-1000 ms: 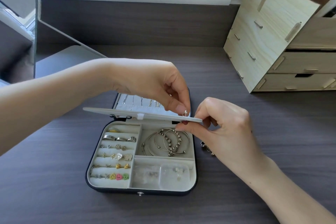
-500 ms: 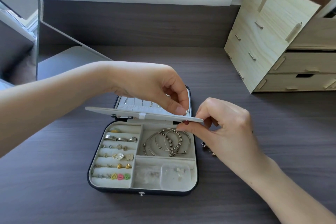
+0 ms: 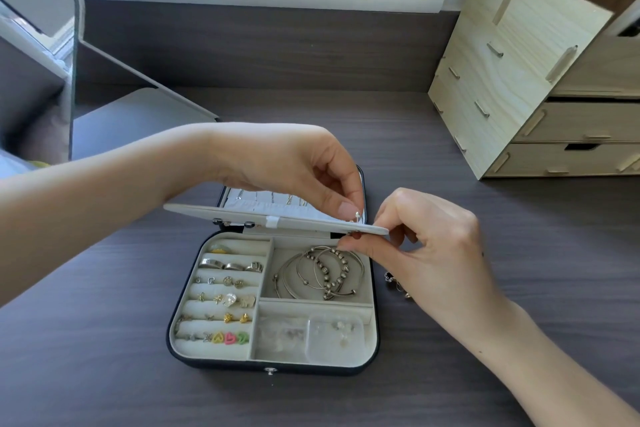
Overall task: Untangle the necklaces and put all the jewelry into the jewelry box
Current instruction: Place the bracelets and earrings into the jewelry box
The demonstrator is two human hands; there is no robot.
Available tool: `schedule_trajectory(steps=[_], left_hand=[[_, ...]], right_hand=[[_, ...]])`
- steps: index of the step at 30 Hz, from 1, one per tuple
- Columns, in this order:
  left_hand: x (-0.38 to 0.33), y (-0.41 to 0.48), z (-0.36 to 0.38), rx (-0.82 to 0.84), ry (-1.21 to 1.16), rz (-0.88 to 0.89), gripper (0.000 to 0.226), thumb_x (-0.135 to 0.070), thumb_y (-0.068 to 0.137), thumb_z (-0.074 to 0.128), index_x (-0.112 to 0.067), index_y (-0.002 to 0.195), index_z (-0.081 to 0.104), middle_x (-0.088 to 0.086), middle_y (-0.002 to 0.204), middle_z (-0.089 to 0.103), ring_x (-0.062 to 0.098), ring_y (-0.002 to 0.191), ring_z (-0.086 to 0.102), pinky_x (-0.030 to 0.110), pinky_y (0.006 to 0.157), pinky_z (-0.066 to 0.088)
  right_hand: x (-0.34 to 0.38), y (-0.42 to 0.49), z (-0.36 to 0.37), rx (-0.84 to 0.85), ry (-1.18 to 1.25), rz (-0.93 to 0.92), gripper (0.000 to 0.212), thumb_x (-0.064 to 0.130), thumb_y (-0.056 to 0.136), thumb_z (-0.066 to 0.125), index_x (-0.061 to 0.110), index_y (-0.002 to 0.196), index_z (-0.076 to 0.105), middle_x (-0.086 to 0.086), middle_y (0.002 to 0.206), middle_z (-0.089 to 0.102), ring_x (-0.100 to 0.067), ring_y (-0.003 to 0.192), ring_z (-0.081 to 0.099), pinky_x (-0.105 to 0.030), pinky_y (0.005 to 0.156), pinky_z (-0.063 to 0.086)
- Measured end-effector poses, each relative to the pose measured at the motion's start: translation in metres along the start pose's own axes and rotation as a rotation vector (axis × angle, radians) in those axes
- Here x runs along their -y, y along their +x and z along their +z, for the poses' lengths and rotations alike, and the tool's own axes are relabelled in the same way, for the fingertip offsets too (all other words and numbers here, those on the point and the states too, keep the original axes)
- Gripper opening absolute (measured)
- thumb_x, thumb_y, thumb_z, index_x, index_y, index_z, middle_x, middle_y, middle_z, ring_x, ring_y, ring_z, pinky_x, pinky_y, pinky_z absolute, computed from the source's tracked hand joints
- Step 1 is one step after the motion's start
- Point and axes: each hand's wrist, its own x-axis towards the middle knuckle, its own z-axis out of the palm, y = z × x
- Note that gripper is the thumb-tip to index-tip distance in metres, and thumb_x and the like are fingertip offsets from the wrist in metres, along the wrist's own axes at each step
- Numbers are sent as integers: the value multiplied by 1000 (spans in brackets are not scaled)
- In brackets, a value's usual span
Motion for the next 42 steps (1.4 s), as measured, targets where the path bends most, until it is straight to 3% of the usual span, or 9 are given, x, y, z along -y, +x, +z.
schedule_trajectory(steps=[5, 13, 21, 27, 31, 34, 37, 40, 42], left_hand=[[3, -2, -1, -40, 91, -37, 18, -37, 70, 66, -20, 76, 68, -7, 71, 64, 3, 64, 55, 15, 64, 45], [1, -6, -3, 31, -41, 17, 9, -11, 81, 62, -15, 87, 69, -10, 81, 68, 2, 76, 62, 12, 70, 46], [2, -4, 4, -42, 40, -37, 25, -36, 74, 64, -16, 89, 68, -7, 81, 66, 2, 75, 59, 16, 71, 48], [8, -9, 1, -114, 57, -19, 17, -6, 76, 72, -17, 87, 66, -3, 85, 64, 5, 77, 58, 17, 70, 48], [3, -11, 4, -110, 80, -54, 22, -37, 81, 65, -17, 88, 68, -2, 83, 63, 9, 77, 56, 30, 75, 49], [-1, -9, 8, -110, 193, -67, 29, -52, 76, 63, -23, 78, 69, -2, 73, 59, 10, 67, 51, 29, 65, 43], [-1, -9, 8, -90, 155, -33, 6, -29, 79, 70, -24, 78, 69, -11, 73, 64, 4, 68, 56, 20, 67, 45], [0, -10, 5, -71, 61, -16, 19, 0, 81, 68, -17, 89, 68, -12, 82, 66, 1, 77, 59, 14, 71, 47], [-2, -12, 5, -66, 34, -21, 15, -10, 81, 68, -15, 96, 67, -1, 90, 67, 10, 85, 61, 20, 75, 50]], right_hand=[[1, -1, 0, -3, -3, -4, 44, 36, 76, 70, 1, 57, 52, -5, 52, 48, -18, 49, 40, -30, 48, 35], [0, -1, 1, -3, -1, -8, 43, 35, 76, 71, 1, 56, 53, -3, 52, 47, -14, 51, 39, -26, 49, 34], [0, -2, 1, -1, -5, -17, 44, 35, 77, 70, 1, 57, 53, -3, 52, 47, -16, 50, 39, -29, 48, 34], [1, -2, 1, 2, -4, -15, 44, 35, 76, 71, 1, 57, 52, -3, 51, 46, -17, 50, 38, -29, 48, 34], [1, -2, 1, 10, -14, -27, 44, 36, 77, 69, 1, 57, 53, -3, 52, 48, -16, 50, 41, -27, 49, 35], [0, -2, 1, 9, -20, -29, 43, 35, 77, 70, 0, 57, 53, -2, 53, 48, -14, 52, 40, -24, 50, 34], [0, -3, 1, 6, -24, -38, 43, 35, 77, 70, 1, 58, 53, -1, 53, 47, -13, 53, 38, -21, 51, 33], [0, -3, 1, 9, -30, -42, 43, 35, 77, 70, 1, 58, 52, -2, 53, 47, -14, 52, 38, -23, 50, 33], [0, -3, 2, 10, -33, -46, 43, 35, 78, 69, 1, 58, 53, -3, 53, 48, -16, 51, 40, -25, 50, 34]])
